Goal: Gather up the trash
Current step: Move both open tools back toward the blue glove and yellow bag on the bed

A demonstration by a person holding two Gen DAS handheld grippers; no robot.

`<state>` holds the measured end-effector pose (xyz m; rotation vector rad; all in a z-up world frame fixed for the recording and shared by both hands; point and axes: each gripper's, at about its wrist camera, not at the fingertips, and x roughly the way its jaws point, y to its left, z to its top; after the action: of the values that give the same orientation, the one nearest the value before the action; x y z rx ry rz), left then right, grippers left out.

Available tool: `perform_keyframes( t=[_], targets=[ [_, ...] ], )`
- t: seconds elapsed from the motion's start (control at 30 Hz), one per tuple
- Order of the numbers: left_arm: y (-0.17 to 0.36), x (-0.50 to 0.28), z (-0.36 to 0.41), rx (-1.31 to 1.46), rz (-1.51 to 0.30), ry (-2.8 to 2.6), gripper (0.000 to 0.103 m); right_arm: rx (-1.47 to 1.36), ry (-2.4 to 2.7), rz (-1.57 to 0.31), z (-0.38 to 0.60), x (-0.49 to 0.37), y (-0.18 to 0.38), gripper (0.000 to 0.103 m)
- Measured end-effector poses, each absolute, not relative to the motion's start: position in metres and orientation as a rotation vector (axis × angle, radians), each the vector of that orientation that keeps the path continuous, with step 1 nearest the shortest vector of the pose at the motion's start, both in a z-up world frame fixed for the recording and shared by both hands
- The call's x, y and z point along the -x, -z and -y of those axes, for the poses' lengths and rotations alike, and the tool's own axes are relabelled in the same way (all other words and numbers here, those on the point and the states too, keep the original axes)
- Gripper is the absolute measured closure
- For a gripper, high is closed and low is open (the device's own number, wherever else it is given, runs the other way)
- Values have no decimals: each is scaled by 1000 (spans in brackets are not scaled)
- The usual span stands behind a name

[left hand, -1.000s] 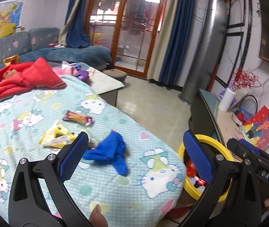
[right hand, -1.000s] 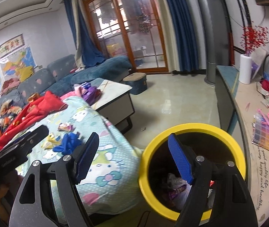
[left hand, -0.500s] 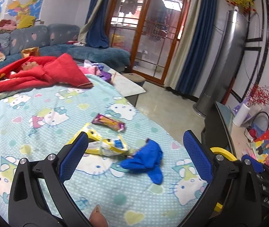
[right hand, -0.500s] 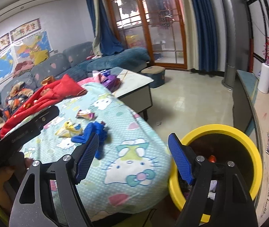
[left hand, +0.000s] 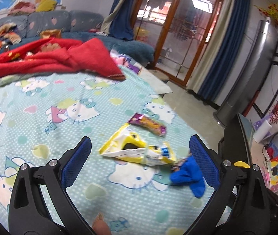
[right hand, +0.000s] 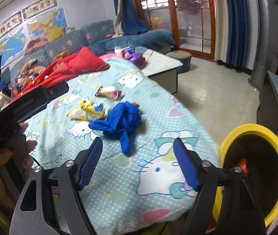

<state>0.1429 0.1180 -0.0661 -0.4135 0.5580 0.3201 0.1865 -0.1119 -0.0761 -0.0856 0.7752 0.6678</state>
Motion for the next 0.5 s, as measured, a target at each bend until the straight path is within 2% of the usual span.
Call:
perform_keyframes(
  t=[0.23, 0.33, 0.4, 0.5],
  targets=[
    [95, -155, -149, 509, -626, -332, 11, 96, -697, -836, 88, -201, 100, 43],
    [106, -161, -156, 545, -652, -318, 11, 92, -709, -864, 82, -206, 109, 49],
    [114, -165, -160, 575, -672, -305, 11, 75, -721, -893, 81, -209, 116, 62],
    [121, -167, -165, 616, -685, -284, 20, 72, -727, -896, 82, -209, 120, 78]
  ],
)
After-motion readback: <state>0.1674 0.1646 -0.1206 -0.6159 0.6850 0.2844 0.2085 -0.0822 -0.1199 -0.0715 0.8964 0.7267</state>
